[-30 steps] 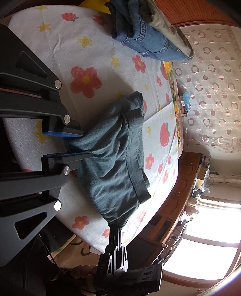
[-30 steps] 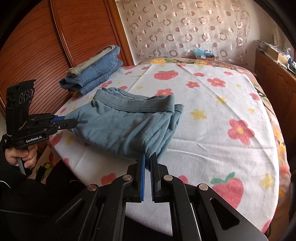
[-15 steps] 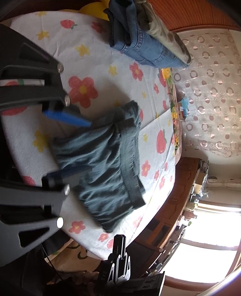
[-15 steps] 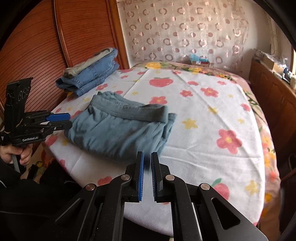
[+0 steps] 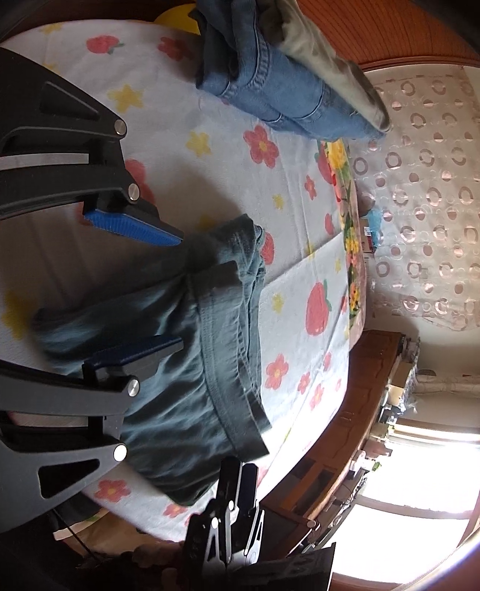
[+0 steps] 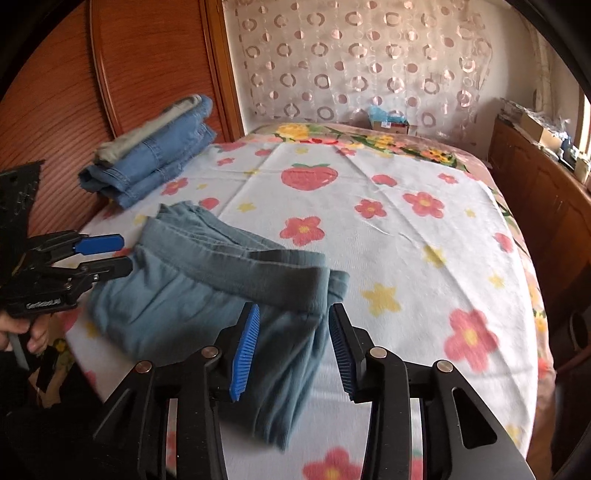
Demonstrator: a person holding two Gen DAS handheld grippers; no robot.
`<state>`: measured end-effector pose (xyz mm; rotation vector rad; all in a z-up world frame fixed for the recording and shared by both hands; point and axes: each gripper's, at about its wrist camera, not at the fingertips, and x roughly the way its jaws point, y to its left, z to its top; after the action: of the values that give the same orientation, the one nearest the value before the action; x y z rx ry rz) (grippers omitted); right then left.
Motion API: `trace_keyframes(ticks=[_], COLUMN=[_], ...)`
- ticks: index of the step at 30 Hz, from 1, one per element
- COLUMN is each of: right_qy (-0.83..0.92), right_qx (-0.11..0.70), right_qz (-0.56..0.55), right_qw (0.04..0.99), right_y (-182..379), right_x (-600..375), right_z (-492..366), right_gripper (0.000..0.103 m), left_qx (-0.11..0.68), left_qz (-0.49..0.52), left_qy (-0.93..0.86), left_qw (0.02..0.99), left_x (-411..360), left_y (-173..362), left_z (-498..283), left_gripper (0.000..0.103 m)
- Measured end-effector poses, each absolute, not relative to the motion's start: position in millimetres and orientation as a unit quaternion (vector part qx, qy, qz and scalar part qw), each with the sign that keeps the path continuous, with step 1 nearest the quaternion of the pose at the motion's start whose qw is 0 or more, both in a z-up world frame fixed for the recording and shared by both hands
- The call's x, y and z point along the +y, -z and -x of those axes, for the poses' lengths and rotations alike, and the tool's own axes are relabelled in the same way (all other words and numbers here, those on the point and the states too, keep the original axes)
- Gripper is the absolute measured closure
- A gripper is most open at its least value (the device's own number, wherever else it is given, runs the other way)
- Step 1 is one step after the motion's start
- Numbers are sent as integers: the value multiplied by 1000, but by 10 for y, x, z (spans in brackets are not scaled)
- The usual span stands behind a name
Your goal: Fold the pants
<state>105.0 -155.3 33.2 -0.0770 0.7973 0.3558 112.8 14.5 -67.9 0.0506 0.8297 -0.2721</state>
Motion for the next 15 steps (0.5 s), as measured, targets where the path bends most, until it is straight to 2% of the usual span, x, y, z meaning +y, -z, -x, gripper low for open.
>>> trace_keyframes(ticks=[4, 13, 15], right_qy=[-164, -156, -151], right_qx=[399, 399, 398], right_qz=[54, 57, 59], right_qw=[900, 902, 903], right_y=[-217, -110, -94], right_x=[-1458, -1492, -1485], right_z=[-1218, -1331, -1330], right_gripper=[61, 41, 40], left_qx=[410, 421, 418], left_qz=[-24, -24, -21], left_qy=[132, 136, 135], left_qw=[902, 897, 898], left_x=[124, 132, 151], left_y=[746, 864, 876], left_z=[-1232, -1286, -1279], left_gripper=[52, 50, 45])
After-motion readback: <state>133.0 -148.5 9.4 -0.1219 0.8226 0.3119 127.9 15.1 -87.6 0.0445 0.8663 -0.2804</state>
